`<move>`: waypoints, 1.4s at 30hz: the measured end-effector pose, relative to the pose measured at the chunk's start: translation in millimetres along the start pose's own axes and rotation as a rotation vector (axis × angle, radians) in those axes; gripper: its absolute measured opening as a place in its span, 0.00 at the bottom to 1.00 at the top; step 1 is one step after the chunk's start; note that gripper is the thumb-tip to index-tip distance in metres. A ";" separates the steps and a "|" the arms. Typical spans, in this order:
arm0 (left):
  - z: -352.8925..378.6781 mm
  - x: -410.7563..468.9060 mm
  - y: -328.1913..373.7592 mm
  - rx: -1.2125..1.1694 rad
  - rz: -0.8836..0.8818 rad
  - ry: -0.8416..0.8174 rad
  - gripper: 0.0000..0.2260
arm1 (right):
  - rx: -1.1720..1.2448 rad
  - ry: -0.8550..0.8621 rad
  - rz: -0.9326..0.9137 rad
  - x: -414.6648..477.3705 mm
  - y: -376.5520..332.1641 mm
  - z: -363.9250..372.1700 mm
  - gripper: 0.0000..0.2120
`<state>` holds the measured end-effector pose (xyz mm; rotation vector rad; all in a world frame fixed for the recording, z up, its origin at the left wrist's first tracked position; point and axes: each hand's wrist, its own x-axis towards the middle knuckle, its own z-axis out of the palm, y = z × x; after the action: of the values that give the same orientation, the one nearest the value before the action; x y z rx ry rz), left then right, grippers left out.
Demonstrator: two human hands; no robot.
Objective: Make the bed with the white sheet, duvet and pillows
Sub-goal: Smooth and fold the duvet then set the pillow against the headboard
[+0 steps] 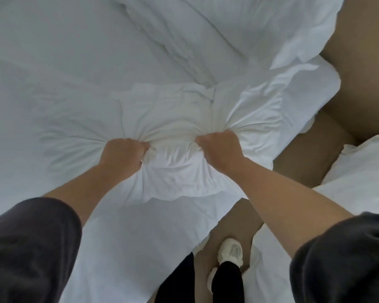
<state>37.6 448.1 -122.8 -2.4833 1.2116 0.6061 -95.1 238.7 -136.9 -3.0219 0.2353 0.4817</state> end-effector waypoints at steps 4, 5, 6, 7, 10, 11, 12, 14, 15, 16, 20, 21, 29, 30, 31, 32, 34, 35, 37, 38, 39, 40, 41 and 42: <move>-84.3 -54.1 25.2 -0.084 0.065 0.068 0.09 | -0.012 -0.007 0.037 -67.3 21.1 -84.0 0.09; -106.4 -69.9 35.1 -0.099 0.088 0.079 0.09 | -0.007 -0.001 0.060 -90.6 26.0 -106.8 0.08; -127.8 -86.3 46.0 -0.111 0.120 0.091 0.09 | 0.007 0.015 0.083 -115.8 30.2 -128.8 0.08; -146.7 -104.6 57.9 -0.118 0.153 0.096 0.09 | 0.029 0.040 0.104 -143.9 33.0 -149.4 0.06; -188.1 -155.1 98.8 -0.156 0.238 0.111 0.09 | 0.031 0.094 0.172 -228.4 40.5 -195.9 0.07; -199.9 -168.7 113.6 -0.176 0.269 0.132 0.10 | 0.007 0.096 0.192 -254.7 44.1 -208.4 0.09; -211.5 -180.2 128.7 -0.196 0.303 0.157 0.12 | -0.012 0.094 0.213 -279.2 48.7 -220.9 0.11; -231.8 -196.0 161.2 -0.214 0.375 0.197 0.14 | -0.028 0.098 0.281 -323.3 61.0 -238.7 0.15; -241.6 -201.2 177.9 -0.214 0.405 0.211 0.15 | -0.032 0.107 0.319 -344.4 68.1 -243.5 0.16; -250.6 -205.7 194.7 -0.214 0.428 0.223 0.15 | -0.034 0.116 0.352 -364.4 76.5 -245.1 0.17; -280.8 -216.0 264.5 -0.204 0.527 0.266 0.13 | -0.087 0.090 0.462 -439.0 106.1 -258.6 0.11; -287.7 -218.7 281.8 -0.199 0.553 0.269 0.13 | -0.082 0.101 0.489 -457.5 114.1 -259.4 0.08; -335.3 -238.0 420.8 -0.154 0.750 0.298 0.09 | -0.055 0.030 0.714 -589.6 176.7 -259.9 0.13; -341.0 -239.3 437.9 -0.150 0.770 0.299 0.08 | -0.060 0.010 0.748 -603.4 185.3 -260.0 0.13; -346.4 -240.0 454.7 -0.142 0.793 0.304 0.07 | -0.059 -0.003 0.783 -616.7 194.3 -259.5 0.14; -351.3 -240.2 471.5 -0.130 0.813 0.308 0.07 | -0.053 -0.004 0.817 -630.0 203.4 -257.9 0.14; -361.8 -239.7 505.7 -0.112 0.856 0.313 0.07 | -0.040 0.014 0.879 -657.2 221.1 -254.2 0.15; -366.8 -239.1 523.3 -0.109 0.884 0.315 0.07 | -0.035 0.031 0.905 -670.9 229.2 -253.3 0.15; -376.2 -237.4 559.7 -0.112 0.944 0.316 0.07 | -0.028 0.047 0.953 -697.2 246.4 -253.5 0.15; -380.0 -236.4 578.5 -0.118 0.971 0.313 0.06 | -0.028 0.042 0.981 -709.4 255.5 -253.3 0.15; -383.9 -234.6 597.9 -0.126 0.999 0.311 0.05 | -0.029 0.036 1.012 -721.2 265.7 -252.7 0.16; -387.7 -232.3 618.1 -0.127 1.028 0.308 0.05 | -0.023 0.028 1.047 -732.7 277.1 -251.4 0.16; -391.5 -229.1 638.6 -0.125 1.055 0.306 0.05 | -0.017 0.017 1.082 -743.8 289.6 -249.3 0.16; -395.4 -224.9 660.2 -0.121 1.082 0.302 0.05 | -0.010 0.008 1.116 -754.6 304.1 -245.8 0.16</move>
<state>-521.6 28.9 270.1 -1.8468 2.7031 0.5290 -778.5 20.8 318.9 -2.5925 1.9087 0.4855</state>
